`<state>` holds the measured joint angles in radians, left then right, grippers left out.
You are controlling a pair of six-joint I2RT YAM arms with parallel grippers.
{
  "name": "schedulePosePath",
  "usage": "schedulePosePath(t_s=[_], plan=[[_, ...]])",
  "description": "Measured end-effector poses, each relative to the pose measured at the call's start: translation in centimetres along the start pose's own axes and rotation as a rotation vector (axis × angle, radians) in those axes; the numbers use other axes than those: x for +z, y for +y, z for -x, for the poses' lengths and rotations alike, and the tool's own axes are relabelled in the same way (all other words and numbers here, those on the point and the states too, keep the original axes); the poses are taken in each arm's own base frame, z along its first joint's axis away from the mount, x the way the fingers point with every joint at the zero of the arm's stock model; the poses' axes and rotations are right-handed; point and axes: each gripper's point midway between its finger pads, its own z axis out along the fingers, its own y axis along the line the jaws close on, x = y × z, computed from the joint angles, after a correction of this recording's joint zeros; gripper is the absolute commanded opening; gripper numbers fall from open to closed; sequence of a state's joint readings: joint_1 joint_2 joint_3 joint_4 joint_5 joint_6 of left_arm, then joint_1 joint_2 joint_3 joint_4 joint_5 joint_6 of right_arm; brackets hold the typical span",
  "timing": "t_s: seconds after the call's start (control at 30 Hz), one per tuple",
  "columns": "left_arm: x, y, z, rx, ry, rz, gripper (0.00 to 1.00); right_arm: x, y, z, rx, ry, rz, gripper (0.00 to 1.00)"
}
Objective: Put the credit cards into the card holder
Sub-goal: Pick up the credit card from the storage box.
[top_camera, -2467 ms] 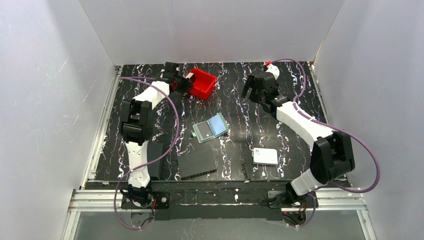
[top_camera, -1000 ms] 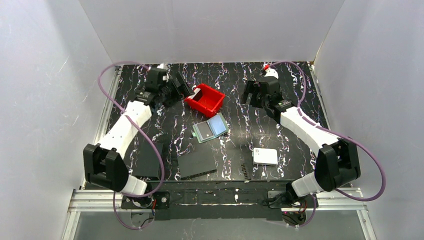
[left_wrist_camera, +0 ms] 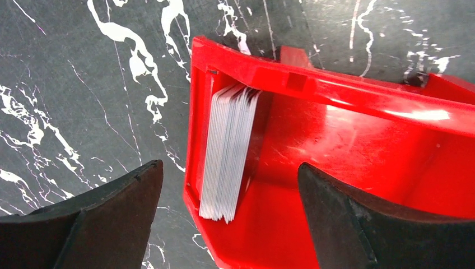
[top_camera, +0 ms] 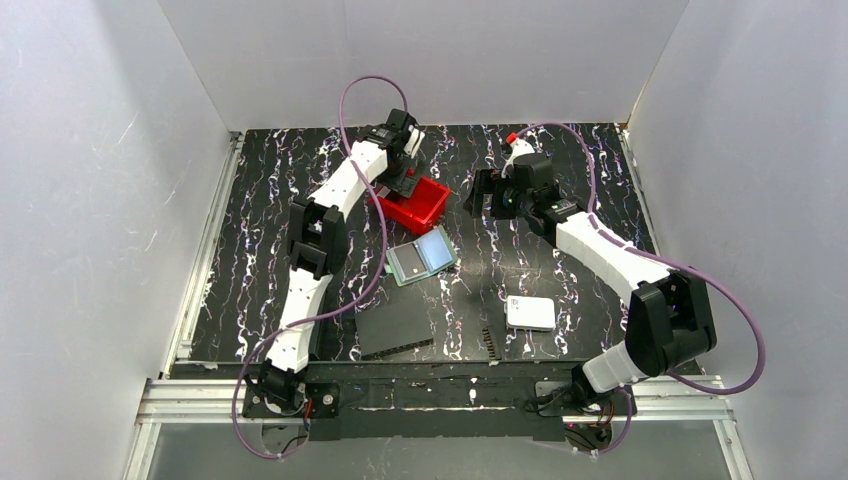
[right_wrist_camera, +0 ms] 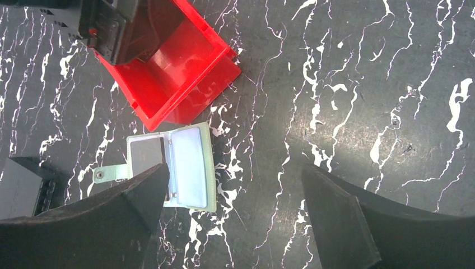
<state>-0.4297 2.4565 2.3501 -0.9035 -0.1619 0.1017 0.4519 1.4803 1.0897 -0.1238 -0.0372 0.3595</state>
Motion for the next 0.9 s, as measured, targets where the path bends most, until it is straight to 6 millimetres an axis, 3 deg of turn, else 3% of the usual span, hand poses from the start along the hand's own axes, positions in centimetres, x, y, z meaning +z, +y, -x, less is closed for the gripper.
schedulePosePath(t_s=[0.33, 0.7, 0.9], plan=[[1.0, 1.1, -0.6, 0.021, 0.029, 0.065, 0.83, 0.2, -0.1, -0.2, 0.001, 0.007, -0.003, 0.97], [0.7, 2.1, -0.1, 0.036, 0.014, 0.116, 0.64, 0.3, -0.2, -0.4, 0.002, 0.012, -0.005, 0.97], [0.6, 2.0, 0.0, 0.046, 0.012, 0.118, 0.48, 0.4, -0.2, -0.4, 0.002, 0.014, -0.003, 0.97]])
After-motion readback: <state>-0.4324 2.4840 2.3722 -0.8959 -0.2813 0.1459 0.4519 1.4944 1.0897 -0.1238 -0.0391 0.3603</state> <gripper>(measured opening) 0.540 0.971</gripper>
